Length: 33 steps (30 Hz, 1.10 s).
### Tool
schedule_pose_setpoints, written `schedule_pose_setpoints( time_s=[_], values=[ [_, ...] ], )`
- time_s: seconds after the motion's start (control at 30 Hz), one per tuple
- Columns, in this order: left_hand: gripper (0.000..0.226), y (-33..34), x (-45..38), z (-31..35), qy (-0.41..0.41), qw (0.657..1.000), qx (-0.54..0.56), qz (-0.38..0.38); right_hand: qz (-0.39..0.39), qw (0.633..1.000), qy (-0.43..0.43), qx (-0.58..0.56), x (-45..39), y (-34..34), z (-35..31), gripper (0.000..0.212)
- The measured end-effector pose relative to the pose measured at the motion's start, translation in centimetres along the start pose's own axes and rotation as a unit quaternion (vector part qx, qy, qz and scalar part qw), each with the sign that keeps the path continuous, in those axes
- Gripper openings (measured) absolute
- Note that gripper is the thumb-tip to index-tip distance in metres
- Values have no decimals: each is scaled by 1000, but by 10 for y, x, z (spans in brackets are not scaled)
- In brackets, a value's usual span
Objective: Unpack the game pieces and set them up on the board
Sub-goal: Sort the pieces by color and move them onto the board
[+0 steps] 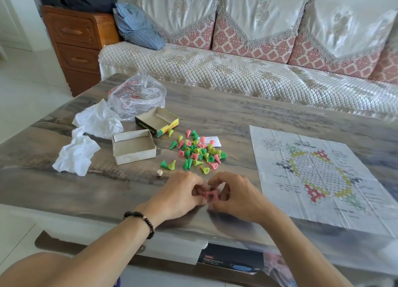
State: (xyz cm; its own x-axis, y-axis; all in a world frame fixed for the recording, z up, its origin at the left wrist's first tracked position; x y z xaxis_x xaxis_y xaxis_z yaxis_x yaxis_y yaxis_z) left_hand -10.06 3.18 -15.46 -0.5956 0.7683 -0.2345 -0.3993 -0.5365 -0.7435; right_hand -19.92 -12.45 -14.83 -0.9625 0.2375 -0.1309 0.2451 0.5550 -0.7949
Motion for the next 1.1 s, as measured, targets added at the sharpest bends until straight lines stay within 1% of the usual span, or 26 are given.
schedule_pose_setpoints(
  time_s=[0.07, 0.1, 0.13, 0.2, 0.23, 0.3, 0.37, 0.4, 0.47, 0.53, 0.67, 0.87, 0.97, 1.1],
  values=[
    [32, -8, -7, -5, -7, 1000, -1, -18, -13, 1000, 19, 0, -5, -9, 5, 42],
    [33, -14, -13, -9, -17, 1000, 3, -9, -10, 1000, 28, 6, -9, -13, 9, 42],
    [30, -20, -19, -13, -27, 999, 2, 18, 5, 999, 39, 16, -15, -16, 14, 37],
    [23, -29, -34, -17, -39, 995, -27, 93, 76, 994, 71, 36, -30, -17, 22, 28],
    [22, -30, -43, -17, -39, 991, -47, 121, 113, 989, 84, 42, -37, -15, 24, 29],
    [26, -27, -58, -16, -34, 985, -95, 139, 143, 983, 97, 62, -51, -8, 24, 37],
    [30, -19, -70, -17, -32, 981, -140, 129, 130, 982, 95, 98, -61, 1, 24, 44],
    [31, -15, -74, -17, -28, 979, -158, 122, 124, 981, 91, 115, -65, 3, 24, 44],
    [31, -11, -80, -19, -24, 977, -180, 107, 122, 980, 74, 136, -71, 6, 23, 37],
    [26, -11, -85, -20, -28, 976, -190, 100, 128, 980, 65, 139, -75, 7, 21, 29],
    [11, -13, -88, -18, -57, 972, -200, 106, 123, 984, 56, 118, -77, 5, 14, 23],
    [6, -12, -97, -15, -82, 968, -208, 110, 80, 989, 80, 94, -78, -3, 14, 16],
    [8, -15, -100, -17, -79, 974, -191, 96, 69, 990, 92, 77, -76, -6, 15, 11],
    [10, -25, -105, -18, -88, 982, -150, 72, 62, 991, 98, 65, -73, -9, 16, 13]
  ],
)
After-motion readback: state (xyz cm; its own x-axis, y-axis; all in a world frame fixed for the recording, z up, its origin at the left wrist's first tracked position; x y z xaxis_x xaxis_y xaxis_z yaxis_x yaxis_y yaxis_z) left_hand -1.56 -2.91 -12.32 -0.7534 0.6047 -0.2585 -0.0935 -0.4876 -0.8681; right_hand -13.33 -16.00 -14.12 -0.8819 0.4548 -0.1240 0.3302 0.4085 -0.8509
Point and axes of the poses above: each hand's wrist, its own x-axis away from the middle knuckle, its own y-axis out of the palm, z = x × y, the point moved 1 cm from there along -x, towards the middle knuckle, and after that the axes turned 8 degrees about z, right-handed, at the moved point
